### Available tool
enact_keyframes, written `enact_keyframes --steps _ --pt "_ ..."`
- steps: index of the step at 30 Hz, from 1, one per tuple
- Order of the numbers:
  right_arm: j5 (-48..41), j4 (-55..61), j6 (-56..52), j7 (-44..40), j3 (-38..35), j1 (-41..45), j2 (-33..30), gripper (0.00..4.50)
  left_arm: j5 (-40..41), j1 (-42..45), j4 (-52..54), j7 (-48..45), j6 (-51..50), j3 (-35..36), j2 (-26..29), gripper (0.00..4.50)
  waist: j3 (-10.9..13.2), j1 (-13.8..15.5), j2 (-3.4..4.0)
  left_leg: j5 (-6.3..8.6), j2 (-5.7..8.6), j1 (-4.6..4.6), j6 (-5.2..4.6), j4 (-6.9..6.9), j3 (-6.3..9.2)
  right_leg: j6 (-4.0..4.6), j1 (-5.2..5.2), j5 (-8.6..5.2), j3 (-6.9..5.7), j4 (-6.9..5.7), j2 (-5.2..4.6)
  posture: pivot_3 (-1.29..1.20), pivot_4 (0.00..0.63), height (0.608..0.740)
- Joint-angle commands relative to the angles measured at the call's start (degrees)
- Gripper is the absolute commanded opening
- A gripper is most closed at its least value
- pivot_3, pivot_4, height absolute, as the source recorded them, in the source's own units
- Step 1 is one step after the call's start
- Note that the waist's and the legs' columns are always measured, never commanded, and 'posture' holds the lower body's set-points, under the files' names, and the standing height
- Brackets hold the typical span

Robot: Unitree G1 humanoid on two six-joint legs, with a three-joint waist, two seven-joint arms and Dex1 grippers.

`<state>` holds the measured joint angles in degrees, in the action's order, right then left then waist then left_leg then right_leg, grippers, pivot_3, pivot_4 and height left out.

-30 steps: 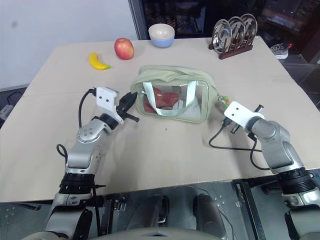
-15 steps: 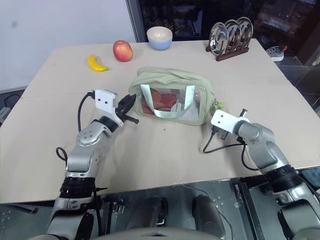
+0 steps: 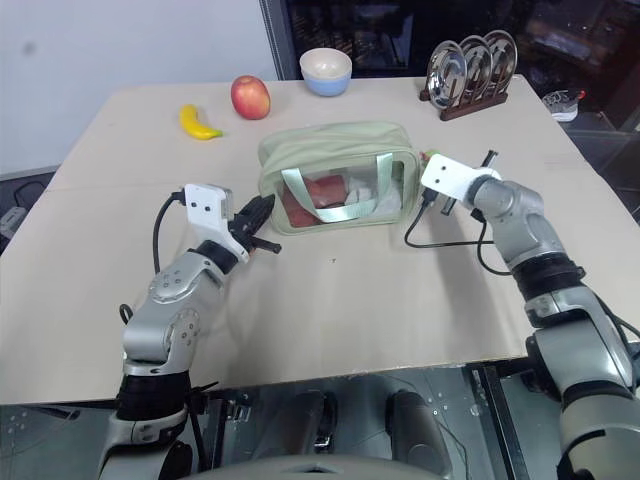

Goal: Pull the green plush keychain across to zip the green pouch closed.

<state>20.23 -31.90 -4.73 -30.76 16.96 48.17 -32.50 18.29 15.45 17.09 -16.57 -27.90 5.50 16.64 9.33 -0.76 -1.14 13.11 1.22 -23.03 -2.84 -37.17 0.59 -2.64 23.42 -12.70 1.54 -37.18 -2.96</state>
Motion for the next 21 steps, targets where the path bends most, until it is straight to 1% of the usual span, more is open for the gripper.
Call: enact_keyframes --steps 1,2,3,4,5,6,7,8,9,10,11,15,17,20,21 --pt "-4.8 2.8 -0.6 -3.5 -3.9 -0.9 0.0 0.7 1.5 -0.3 1.1 -1.9 -1.2 1.2 1.5 0.34 0.0 0.0 0.01 0.0 0.02 -0.01 0.0 0.0 0.0 0.0 0.0 0.0 -0.01 0.01 -0.02 0.0 0.15 0.74" --pt "-6.2 3.8 -1.0 -4.7 -4.4 -1.9 0.0 1.09 1.8 -0.2 0.9 -2.7 -1.0 1.3 2.0 0.75 0.0 0.1 0.01 0.0 0.03 -0.02 -0.01 0.01 0.03 0.0 0.0 0.0 -0.05 0.05 -0.04 0.0 0.15 0.74" --pt "-7.6 5.1 -1.4 -5.6 -5.2 -2.9 -0.1 1.65 1.8 -0.1 0.7 -3.2 -0.6 1.5 2.5 1.12 0.0 0.0 0.02 0.01 0.03 -0.09 -0.01 0.02 0.11 0.0 0.0 0.0 -0.12 0.11 -0.05 0.0 0.15 0.74" --pt "-8.9 6.7 -2.1 -6.5 -6.1 -4.0 -0.4 2.21 2.1 0.0 0.7 -3.9 -0.5 1.6 2.9 1.7 0.0 0.1 0.02 0.01 0.04 -0.12 -0.01 0.02 0.12 0.0 0.02 0.0 -0.13 0.13 -0.05 0.0 0.15 0.74" --pt "-10.3 8.7 -2.9 -7.4 -7.3 -5.3 -0.8 2.43 2.7 -0.1 1.0 -4.8 -0.7 1.8 3.4 1.87 0.0 0.1 0.02 0.01 0.04 -0.13 -0.01 0.02 0.14 0.0 0.02 0.0 -0.14 0.14 -0.05 0.0 0.15 0.74" --pt "-11.8 10.8 -3.6 -8.1 -8.7 -6.6 -1.2 2.5 3.3 -0.4 1.4 -5.6 -0.9 2.0 3.8 1.94 0.0 0.1 0.02 0.01 0.03 -0.21 -0.01 0.02 0.21 0.0 0.05 0.0 -0.16 0.18 -0.07 0.0 0.15 0.74" --pt "-13.2 12.9 -4.4 -8.9 -10.1 -7.9 -1.7 2.94 4.0 -0.7 1.9 -6.5 -1.1 2.4 4.2 2.29 0.0 0.1 0.02 0.01 0.03 -0.28 -0.01 0.01 0.26 0.0 0.1 0.01 -0.16 0.18 -0.08 0.0 0.15 0.74" --pt "-14.4 15.0 -5.0 -9.8 -11.3 -9.4 -2.4 3.29 4.6 -1.3 2.7 -7.1 -1.2 2.6 4.4 2.7 0.0 0.1 0.03 0.0 0.03 -0.43 0.0 0.0 0.35 0.01 0.23 0.01 -0.15 0.19 -0.08 0.0 0.15 0.74" --pt "-17.2 18.7 -5.8 -11.3 -13.4 -11.9 -3.1 3.71 5.5 -2.5 3.7 -8.6 -1.2 3.2 5.6 3.05 0.0 0.2 0.03 0.0 0.04 -0.63 0.0 -0.06 0.43 0.01 0.39 0.01 -0.17 0.19 -0.1 0.0 0.15 0.74" --pt "-19.9 22.4 -7.2 -12.5 -15.5 -14.3 -3.7 4.2 7.3 -3.7 4.7 -10.3 -1.6 4.2 6.4 3.53 0.0 0.2 0.03 0.0 0.07 -0.76 0.01 -0.06 0.48 0.01 0.5 0.01 -0.21 0.2 -0.13 0.0 0.15 0.74" --pt "-22.2 25.9 -8.3 -13.3 -17.4 -16.8 -4.3 4.5 9.8 -4.9 6.0 -11.9 -1.8 5.4 6.9 4.02 0.0 0.2 0.05 0.0 0.07 -0.81 0.02 -0.04 0.54 0.01 0.5 0.01 -0.26 0.25 -0.15 0.0 0.15 0.74" --pt "-31.9 39.3 -14.4 -15.7 -24.7 -26.3 -5.1 4.5 15.5 -10.3 11.6 -15.2 -2.0 9.8 9.4 4.02 0.0 0.2 0.08 0.07 0.06 -0.84 0.08 0.01 0.6 0.01 0.48 0.01 -0.29 0.41 -0.17 0.0 0.15 0.74" --pt "-36.4 47.5 -18.4 -17.2 -28.1 -32.7 -6.4 4.5 18.8 -14.9 14.1 -17.6 -2.5 13.7 11.5 4.02 0.0 0.1 0.11 0.13 0.03 -0.79 0.08 0.04 0.67 0.03 0.41 0.0 -0.34 0.43 -0.18 0.0 0.15 0.74" --pt "-40.3 54.8 -22.2 -17.9 -32.1 -40.6 -8.3 4.5 21.4 -20.8 16.0 -20.0 -1.9 18.8 14.2 4.02 0.0 0.2 0.18 0.15 -0.01 -0.8 0.08 0.07 0.72 0.08 0.41 -0.03 -0.39 0.44 -0.19 0.0 0.15 0.74" --pt "-40.5 56.1 -22.4 -18.0 -32.9 -42.6 -9.0 4.5 22.4 -22.3 16.4 -20.8 -1.7 20.2 14.9 4.02 0.0 0.2 0.19 0.15 -0.02 -0.77 0.08 0.06 0.72 0.23 0.4 -0.12 -0.38 0.44 -0.2 0.0 0.15 0.74"
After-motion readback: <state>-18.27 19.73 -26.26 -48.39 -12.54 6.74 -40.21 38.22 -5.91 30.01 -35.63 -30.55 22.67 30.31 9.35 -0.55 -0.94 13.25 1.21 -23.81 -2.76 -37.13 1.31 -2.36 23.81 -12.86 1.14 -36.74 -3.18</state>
